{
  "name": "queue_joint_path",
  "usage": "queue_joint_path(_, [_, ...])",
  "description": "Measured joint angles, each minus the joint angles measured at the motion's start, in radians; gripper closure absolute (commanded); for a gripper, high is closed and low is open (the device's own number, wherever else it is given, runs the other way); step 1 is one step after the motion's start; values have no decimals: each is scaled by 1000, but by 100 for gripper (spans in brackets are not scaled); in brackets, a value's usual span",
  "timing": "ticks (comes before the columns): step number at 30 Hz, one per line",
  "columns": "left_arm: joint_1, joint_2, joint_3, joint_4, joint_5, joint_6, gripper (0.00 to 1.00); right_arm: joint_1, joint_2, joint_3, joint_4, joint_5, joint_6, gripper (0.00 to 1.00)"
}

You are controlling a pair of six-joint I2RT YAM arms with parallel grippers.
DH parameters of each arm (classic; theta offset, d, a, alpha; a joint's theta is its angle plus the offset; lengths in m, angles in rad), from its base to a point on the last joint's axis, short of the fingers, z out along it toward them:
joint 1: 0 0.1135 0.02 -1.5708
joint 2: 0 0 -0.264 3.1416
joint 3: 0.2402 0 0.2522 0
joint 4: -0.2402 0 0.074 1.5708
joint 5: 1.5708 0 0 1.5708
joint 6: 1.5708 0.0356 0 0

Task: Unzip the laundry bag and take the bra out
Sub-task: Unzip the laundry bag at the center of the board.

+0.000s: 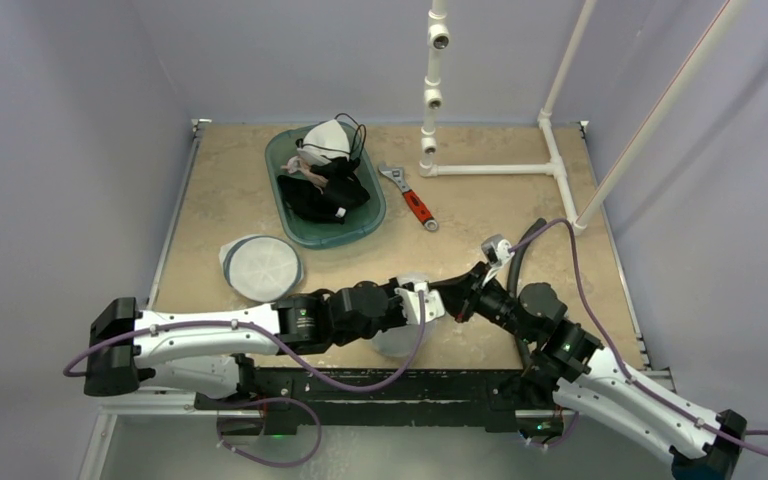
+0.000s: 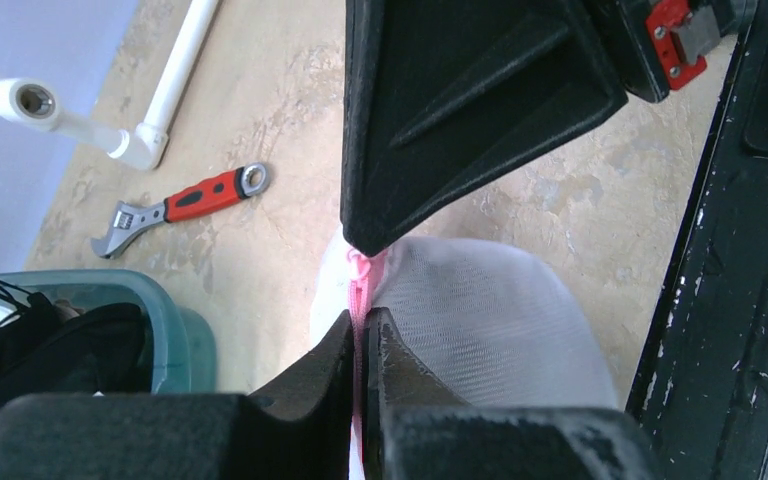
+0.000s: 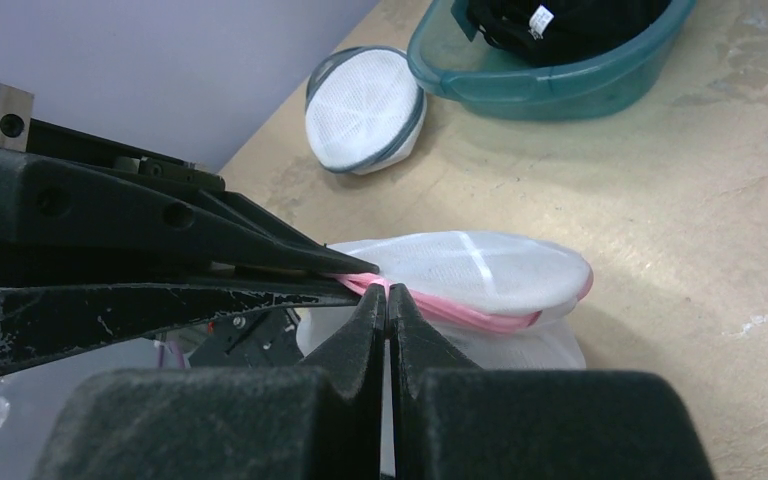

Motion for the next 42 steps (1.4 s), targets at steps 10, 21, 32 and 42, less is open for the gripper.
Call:
queue_joint_path(10, [0, -68, -18, -61, -9, 23, 100, 0, 36, 8, -6, 48, 9, 100])
queue_joint_path(21, [0, -166, -35, -111, -25, 26, 100, 0, 76, -5, -18, 148, 68, 100])
queue_joint_path(32, [0, -122, -43, -43, -122, 55, 100, -2, 38, 37, -119, 194, 76, 32])
queue_joint_path(42, [0, 43, 61, 128, -265, 317, 100, -2, -63, 96, -259, 370, 103, 32])
